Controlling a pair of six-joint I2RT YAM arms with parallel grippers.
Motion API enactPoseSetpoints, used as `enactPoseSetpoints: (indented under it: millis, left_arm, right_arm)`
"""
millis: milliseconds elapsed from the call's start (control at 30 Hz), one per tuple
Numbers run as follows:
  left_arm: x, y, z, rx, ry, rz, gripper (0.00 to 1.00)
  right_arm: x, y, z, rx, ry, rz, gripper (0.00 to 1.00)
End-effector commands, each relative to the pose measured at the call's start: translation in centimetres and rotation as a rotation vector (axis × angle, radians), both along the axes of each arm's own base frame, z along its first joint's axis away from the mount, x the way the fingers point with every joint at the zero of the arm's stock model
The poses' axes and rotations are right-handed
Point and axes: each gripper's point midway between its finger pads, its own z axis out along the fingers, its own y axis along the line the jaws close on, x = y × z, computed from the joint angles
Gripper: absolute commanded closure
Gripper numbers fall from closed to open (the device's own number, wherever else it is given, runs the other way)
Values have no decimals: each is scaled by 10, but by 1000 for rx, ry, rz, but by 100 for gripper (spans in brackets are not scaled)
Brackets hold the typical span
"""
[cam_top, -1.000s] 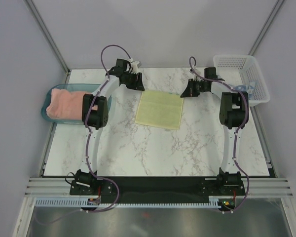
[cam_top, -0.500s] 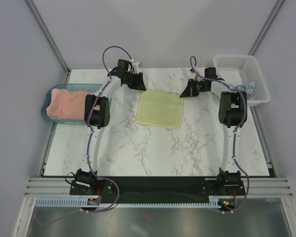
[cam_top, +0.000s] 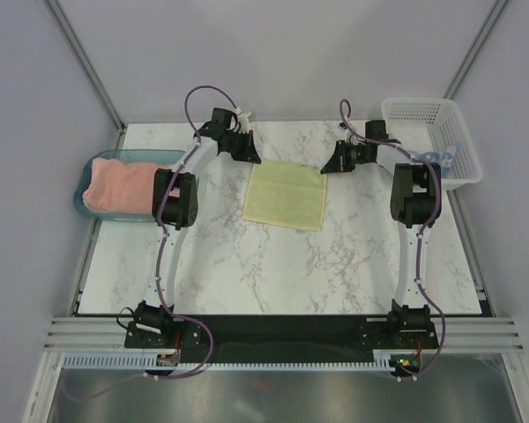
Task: Fold and stack the towels
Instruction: Fold the towel
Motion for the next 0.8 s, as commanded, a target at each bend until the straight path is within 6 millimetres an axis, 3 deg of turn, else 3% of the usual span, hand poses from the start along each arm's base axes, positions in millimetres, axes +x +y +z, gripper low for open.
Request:
enactPoseSetpoints:
  millis: [0, 267, 500, 767]
  left_arm:
    - [11, -10, 25, -54, -62, -9, 98]
    - [13, -16, 69, -109, -149, -32, 98]
    - [5, -13, 77, -100, -173, -57, 98]
    - [-6, -10, 93, -91, -202, -64, 98]
  right_arm:
    - [9, 3, 23, 2, -84, 28, 100]
    - [11, 3, 56, -48, -179, 22, 100]
    - [-8, 13, 66, -98, -241, 48, 100]
    - [-23, 9, 85, -112, -332, 36, 100]
